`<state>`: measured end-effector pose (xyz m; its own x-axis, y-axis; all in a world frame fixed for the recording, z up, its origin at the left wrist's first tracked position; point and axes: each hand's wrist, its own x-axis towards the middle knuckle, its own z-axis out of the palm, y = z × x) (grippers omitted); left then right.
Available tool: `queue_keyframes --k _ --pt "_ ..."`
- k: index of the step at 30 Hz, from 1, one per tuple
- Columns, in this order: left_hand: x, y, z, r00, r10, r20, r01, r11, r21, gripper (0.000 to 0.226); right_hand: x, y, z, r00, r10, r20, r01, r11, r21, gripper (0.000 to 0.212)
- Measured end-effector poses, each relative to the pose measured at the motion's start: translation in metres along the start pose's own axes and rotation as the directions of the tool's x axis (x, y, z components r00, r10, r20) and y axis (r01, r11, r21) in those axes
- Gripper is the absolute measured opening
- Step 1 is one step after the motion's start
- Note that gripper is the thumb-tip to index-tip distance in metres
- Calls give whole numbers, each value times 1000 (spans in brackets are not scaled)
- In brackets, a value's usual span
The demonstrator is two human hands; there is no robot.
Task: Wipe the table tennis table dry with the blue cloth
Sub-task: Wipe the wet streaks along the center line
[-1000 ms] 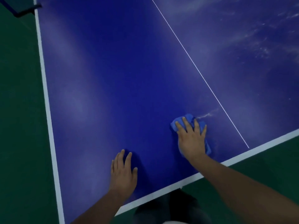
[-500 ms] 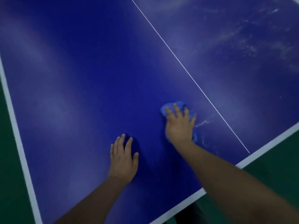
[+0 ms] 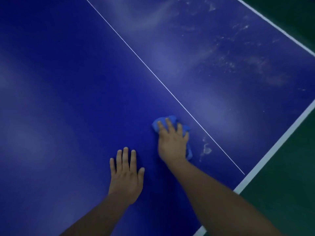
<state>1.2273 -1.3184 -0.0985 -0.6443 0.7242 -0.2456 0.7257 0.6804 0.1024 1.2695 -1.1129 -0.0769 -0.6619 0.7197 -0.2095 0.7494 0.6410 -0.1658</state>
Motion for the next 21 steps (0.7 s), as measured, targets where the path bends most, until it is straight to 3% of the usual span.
queue_keyframes --k 3,5,7,9,11,12,14,16,18,21 --pt "1 0 -3 999 -8 52 6 1000 27 72 21 54 -24 948 317 30 -318 945 76 56" --pt "2 0 -4 997 -6 79 3 1000 30 75 12 70 -28 911 409 47 -412 906 98 56" --pt "2 1 -5 995 2 101 -4 1000 19 77 -7 49 -25 958 287 16 -287 955 70 56" --pt "2 0 -4 989 -4 146 2 1000 12 79 -25 12 -9 997 34 72 -39 997 61 56" --pt "5 0 -9 982 -25 185 23 1000 11 81 -21 -18 -1 984 -152 91 148 988 55 56" --pt "6 1 -12 981 -32 194 29 999 20 82 -12 -25 -2 976 -177 129 170 983 66 57" --pt "7 4 -19 964 -60 258 62 998 1 83 7 -16 -8 989 -77 125 71 996 57 57" --pt "9 6 -25 953 -77 294 81 997 -1 84 13 15 -16 988 138 62 -143 986 83 59" --pt "9 8 -27 951 -71 302 73 997 5 85 2 62 -25 935 352 43 -354 928 114 60" --pt "7 4 -21 959 -59 277 65 998 -13 86 -32 130 -35 838 546 25 -543 826 150 60"
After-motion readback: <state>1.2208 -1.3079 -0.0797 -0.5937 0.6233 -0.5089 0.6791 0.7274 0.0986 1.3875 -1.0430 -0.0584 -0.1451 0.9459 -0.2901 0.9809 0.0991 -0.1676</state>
